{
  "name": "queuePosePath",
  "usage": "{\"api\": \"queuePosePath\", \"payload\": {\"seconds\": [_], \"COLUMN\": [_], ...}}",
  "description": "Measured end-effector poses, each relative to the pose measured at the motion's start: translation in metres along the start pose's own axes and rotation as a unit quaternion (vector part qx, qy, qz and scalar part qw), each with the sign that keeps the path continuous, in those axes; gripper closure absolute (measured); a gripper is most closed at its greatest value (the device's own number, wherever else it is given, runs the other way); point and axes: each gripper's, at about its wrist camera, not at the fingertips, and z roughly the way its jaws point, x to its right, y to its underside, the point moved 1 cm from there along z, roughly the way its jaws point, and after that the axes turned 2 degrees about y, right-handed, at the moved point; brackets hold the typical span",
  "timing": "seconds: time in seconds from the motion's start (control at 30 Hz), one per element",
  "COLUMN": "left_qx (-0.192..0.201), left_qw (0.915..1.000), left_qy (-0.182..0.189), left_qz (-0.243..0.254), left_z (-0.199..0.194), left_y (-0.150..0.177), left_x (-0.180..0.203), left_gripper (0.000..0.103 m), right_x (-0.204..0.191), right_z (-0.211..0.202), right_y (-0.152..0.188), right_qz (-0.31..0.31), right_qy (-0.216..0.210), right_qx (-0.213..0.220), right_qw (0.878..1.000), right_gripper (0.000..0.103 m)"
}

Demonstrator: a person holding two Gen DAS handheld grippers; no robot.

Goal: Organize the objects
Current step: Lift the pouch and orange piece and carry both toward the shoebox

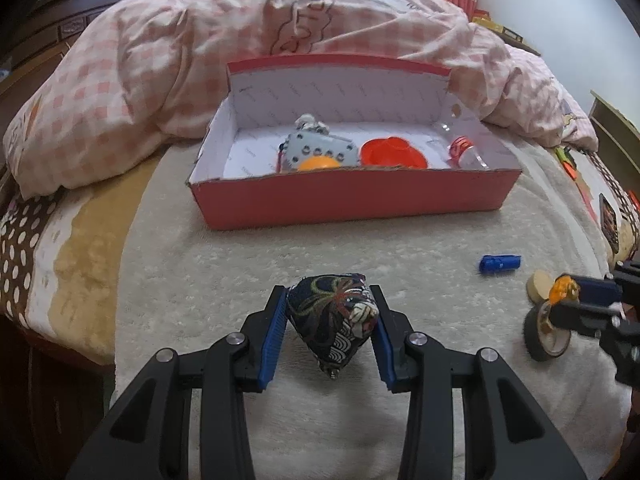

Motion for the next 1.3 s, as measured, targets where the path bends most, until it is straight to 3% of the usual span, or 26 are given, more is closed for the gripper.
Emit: {"api": "queuePosePath", "payload": {"seconds": [0.07, 0.2, 0.37, 0.77, 1.0, 1.2, 1.3], "left_qx": [-0.009, -0.022, -0.020, -0.004, 0.002, 0.002, 0.003], "left_qw": [0.9999, 0.9996, 0.9995, 0.9991, 0.9987, 0.9988, 0.9988], "left_qy": [0.000, 0.009, 0.018, 0.035, 0.047, 0.048, 0.048], "left_qz": [-0.005, -0.015, -0.018, -0.025, -0.017, -0.013, -0.012], "left_z": [0.006, 0.014, 0.017, 0.018, 0.019, 0.021, 0.020], "left_y": [0.002, 0.006, 0.007, 0.012, 0.014, 0.013, 0.013], "left_x": [-0.002, -0.005, -0.006, -0.009, -0.004, -0.002, -0.001], "left_gripper": [0.064, 0.064, 0.064, 0.059, 0.047, 0.044, 0.045], "right_x": [-0.009, -0.026, -0.037, -0.037, -0.034, -0.035, -0.033], "right_z": [0.008, 0.025, 0.047, 0.054, 0.056, 0.056, 0.056], "right_y": [-0.001, -0.001, 0.004, 0.005, 0.004, 0.005, 0.003], "right_qz": [-0.010, -0.044, -0.074, -0.099, -0.078, -0.071, -0.061], "right_qy": [-0.013, 0.003, 0.017, 0.010, 0.001, 0.009, 0.009], "right_qx": [-0.007, -0.021, -0.046, -0.049, -0.047, -0.043, -0.043], "right_qw": [1.000, 0.999, 0.996, 0.994, 0.996, 0.996, 0.997], "right_gripper": [0.079, 0.079, 0.079, 0.073, 0.073, 0.073, 0.079]}}
